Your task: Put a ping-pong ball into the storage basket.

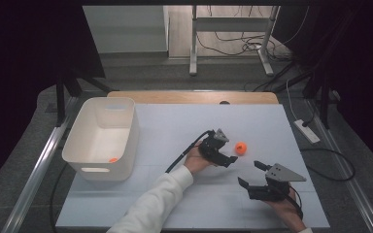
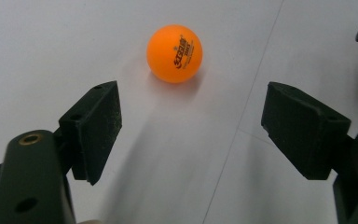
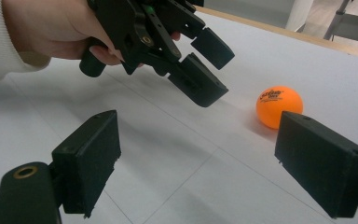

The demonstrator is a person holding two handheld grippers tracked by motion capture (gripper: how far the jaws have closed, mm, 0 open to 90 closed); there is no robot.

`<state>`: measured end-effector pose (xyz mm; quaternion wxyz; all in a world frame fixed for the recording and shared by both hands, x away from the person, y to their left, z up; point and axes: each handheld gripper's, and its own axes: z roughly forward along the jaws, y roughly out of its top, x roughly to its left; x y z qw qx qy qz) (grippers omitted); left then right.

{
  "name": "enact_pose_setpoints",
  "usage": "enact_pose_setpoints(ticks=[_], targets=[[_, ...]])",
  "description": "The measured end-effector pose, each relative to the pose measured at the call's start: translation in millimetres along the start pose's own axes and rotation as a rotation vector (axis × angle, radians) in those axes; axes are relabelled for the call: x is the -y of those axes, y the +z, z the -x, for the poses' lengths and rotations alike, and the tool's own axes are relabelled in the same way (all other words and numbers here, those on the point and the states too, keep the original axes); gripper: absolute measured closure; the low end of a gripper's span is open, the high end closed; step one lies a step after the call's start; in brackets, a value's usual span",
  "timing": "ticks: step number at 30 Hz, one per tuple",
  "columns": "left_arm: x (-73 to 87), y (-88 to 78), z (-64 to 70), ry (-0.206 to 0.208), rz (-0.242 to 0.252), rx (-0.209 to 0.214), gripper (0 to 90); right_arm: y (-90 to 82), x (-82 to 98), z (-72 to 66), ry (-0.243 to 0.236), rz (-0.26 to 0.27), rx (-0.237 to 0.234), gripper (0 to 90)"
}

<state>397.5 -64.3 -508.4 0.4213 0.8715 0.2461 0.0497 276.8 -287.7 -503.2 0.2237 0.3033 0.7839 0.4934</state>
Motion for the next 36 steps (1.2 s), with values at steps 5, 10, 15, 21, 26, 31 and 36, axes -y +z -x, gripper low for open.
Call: enact_pose_setpoints(ticks=[5,10,15,21,26,31,36], targets=[[-3.0,3.9,-0.2,0.015,0.001,0.002,20.7,-0.4,-0.1,0.0,0.002,0.002,0.001,14.1],[-3.3,8.1,-2.6,0.013,-0.005,-0.002,20.6,-0.7,-0.1,0.2,0.004,0.004,0.002,14.1],[-2.9,13.0,-4.5,0.022,-0.010,0.002,20.5,-0.8,-0.4,0.6,0.003,0.003,0.005,14.1],[-5.2,18.4,-5.8,0.019,-0.019,-0.005,20.5,-1.2,-0.4,0.7,0.005,0.008,0.005,14.1],[-8.7,22.4,-6.2,0.017,-0.022,-0.006,20.3,-1.7,-0.5,1.2,0.006,0.009,0.008,14.1],[-11.5,26.0,-6.5,0.025,-0.034,-0.005,20.3,-2.1,-0.6,1.4,0.008,0.014,0.008,14.1],[-14.4,28.1,-7.1,0.033,-0.040,-0.008,20.3,-2.6,-0.7,1.5,0.008,0.017,0.007,14.1]])
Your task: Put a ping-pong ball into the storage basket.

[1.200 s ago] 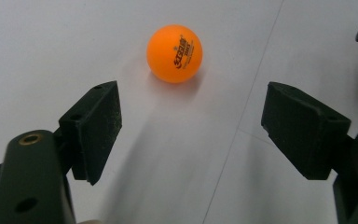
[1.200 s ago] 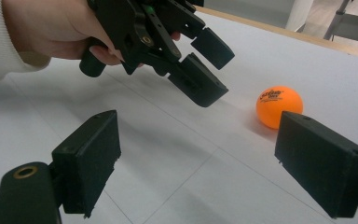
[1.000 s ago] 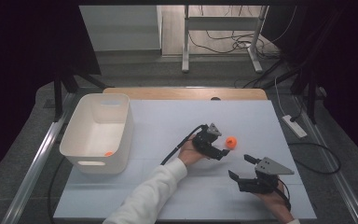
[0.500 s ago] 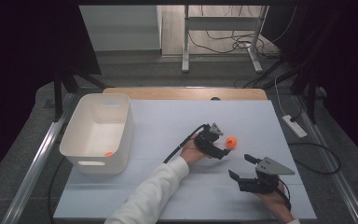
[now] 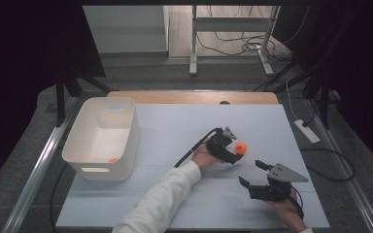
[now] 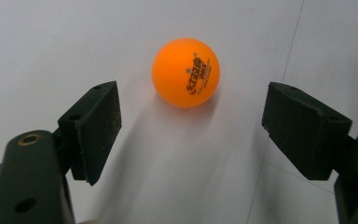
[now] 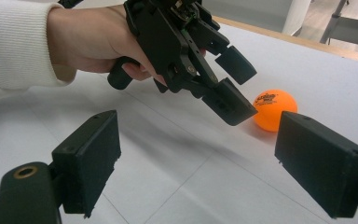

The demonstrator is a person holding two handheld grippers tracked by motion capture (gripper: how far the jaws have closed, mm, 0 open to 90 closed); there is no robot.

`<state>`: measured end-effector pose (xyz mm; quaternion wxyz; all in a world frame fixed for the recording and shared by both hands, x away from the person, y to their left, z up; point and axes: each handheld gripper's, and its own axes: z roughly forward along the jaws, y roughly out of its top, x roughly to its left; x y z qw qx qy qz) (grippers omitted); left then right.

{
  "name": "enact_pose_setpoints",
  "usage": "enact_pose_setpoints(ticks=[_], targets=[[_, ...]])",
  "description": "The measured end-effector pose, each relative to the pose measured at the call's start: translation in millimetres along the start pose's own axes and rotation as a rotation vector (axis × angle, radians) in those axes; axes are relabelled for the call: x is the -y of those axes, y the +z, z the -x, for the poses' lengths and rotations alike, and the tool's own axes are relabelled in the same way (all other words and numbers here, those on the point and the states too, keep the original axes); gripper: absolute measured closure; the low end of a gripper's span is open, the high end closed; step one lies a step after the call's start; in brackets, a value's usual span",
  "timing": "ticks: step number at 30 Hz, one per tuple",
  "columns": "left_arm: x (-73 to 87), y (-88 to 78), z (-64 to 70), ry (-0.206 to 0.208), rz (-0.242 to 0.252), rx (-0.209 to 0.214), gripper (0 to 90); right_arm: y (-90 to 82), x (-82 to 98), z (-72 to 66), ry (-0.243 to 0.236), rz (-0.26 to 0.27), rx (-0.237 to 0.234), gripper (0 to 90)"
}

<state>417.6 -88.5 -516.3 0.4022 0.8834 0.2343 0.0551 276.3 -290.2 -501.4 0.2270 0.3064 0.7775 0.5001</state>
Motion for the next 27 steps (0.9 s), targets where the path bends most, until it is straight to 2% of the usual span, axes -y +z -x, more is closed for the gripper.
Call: enact_pose_setpoints(ticks=[20,27], targets=[[-8.5,16.6,-4.7,-0.004,-0.025,0.005,21.0,-2.2,0.1,0.5,0.008,0.002,0.005,14.1],[-10.2,19.5,-5.9,-0.010,-0.017,0.021,26.3,-2.2,0.5,0.9,0.010,0.005,0.004,14.1]])
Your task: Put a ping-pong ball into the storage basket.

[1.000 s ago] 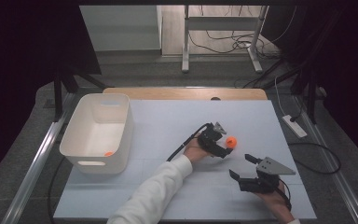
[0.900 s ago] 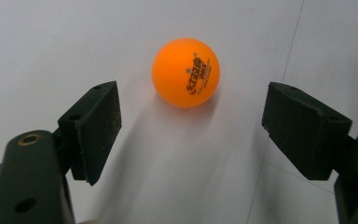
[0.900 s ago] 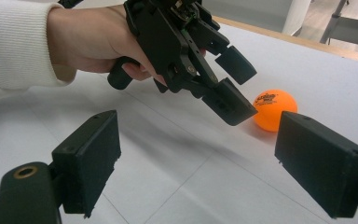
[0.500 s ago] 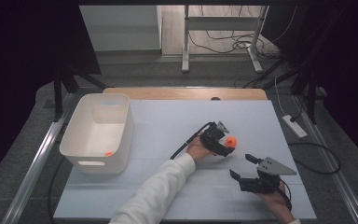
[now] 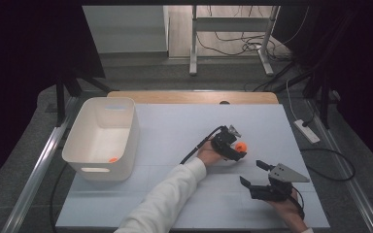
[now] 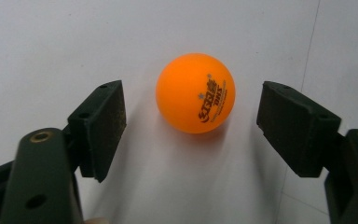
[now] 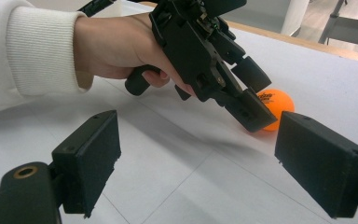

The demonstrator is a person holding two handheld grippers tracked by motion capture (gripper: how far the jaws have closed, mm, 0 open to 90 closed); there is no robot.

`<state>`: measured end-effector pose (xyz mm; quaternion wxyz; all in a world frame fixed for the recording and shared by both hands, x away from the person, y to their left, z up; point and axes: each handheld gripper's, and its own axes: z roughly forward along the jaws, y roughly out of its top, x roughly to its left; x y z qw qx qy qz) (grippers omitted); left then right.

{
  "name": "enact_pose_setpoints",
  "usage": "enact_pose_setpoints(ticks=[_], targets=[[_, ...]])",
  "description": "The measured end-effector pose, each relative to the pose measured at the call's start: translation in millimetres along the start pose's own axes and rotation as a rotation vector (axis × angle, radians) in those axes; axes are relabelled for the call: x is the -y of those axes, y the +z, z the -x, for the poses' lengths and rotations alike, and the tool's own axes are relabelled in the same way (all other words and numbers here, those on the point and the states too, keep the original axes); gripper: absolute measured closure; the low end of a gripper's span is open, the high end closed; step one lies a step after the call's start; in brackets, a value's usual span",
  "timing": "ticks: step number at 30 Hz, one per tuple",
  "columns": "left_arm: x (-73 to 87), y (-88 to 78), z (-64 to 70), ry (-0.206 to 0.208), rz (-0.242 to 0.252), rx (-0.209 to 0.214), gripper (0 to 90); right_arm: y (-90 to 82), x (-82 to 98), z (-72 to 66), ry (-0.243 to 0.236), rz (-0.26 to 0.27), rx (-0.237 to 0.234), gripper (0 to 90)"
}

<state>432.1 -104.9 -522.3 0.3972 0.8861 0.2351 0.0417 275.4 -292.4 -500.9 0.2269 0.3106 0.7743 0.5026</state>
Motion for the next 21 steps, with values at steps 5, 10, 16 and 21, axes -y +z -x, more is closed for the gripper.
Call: enact_pose_setpoints(ticks=[5,10,16,21], targets=[[-0.2,3.0,0.0,-0.007,-0.004,0.010,30.6,-0.2,0.1,0.1,0.000,0.000,0.000,14.1],[0.8,6.0,-0.4,-0.017,-0.008,0.013,39.4,-0.1,0.1,0.1,-0.002,-0.003,0.002,14.1],[0.8,5.5,-0.3,-0.019,-0.014,0.018,50.1,-0.2,0.3,0.5,-0.002,-0.003,0.003,14.1],[-0.5,2.5,0.4,-0.010,-0.010,0.019,50.6,-0.1,0.4,0.6,-0.002,-0.003,0.003,14.1]])
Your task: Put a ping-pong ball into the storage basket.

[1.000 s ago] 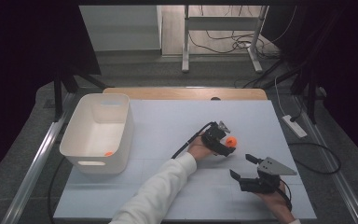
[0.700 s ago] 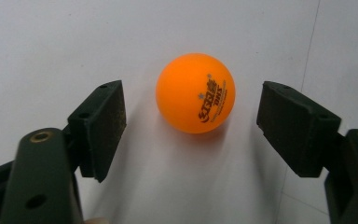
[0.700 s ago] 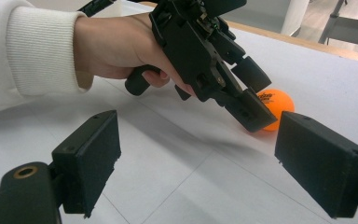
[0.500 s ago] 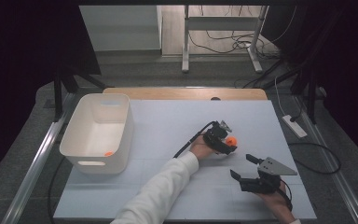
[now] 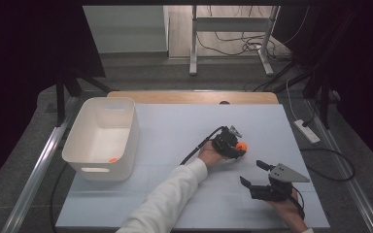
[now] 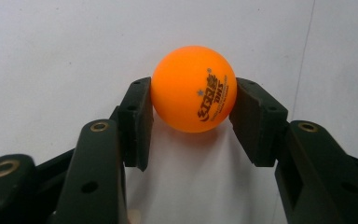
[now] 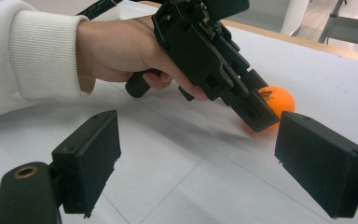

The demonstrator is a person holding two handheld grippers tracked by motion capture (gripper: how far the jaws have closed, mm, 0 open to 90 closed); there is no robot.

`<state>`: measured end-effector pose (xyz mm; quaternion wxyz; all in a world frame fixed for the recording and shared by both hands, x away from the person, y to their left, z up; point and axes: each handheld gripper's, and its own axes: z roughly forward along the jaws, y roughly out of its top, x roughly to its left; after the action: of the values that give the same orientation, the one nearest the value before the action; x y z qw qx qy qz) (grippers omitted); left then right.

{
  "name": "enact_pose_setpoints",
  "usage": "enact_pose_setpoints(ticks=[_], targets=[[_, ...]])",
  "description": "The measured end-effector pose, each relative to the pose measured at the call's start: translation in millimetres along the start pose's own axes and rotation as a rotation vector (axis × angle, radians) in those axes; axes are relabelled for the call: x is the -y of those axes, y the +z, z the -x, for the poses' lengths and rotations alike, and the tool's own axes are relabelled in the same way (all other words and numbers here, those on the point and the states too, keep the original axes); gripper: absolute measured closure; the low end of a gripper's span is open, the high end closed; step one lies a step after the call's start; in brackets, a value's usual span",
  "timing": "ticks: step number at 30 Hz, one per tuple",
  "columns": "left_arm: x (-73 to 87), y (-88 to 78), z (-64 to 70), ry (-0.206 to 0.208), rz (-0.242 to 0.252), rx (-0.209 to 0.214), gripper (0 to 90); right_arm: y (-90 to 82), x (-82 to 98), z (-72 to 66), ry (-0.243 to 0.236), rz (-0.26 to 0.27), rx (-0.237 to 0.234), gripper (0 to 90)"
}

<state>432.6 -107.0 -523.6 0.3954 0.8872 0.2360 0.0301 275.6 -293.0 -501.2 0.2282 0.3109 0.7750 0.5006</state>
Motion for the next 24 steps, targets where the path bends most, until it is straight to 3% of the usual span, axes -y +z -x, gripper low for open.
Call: enact_pose_setpoints(ticks=[24], targets=[[4.1,-27.2,4.3,-0.006,0.041,-0.007,50.6,0.5,0.3,-0.3,-0.001,-0.002,-0.001,14.1]])
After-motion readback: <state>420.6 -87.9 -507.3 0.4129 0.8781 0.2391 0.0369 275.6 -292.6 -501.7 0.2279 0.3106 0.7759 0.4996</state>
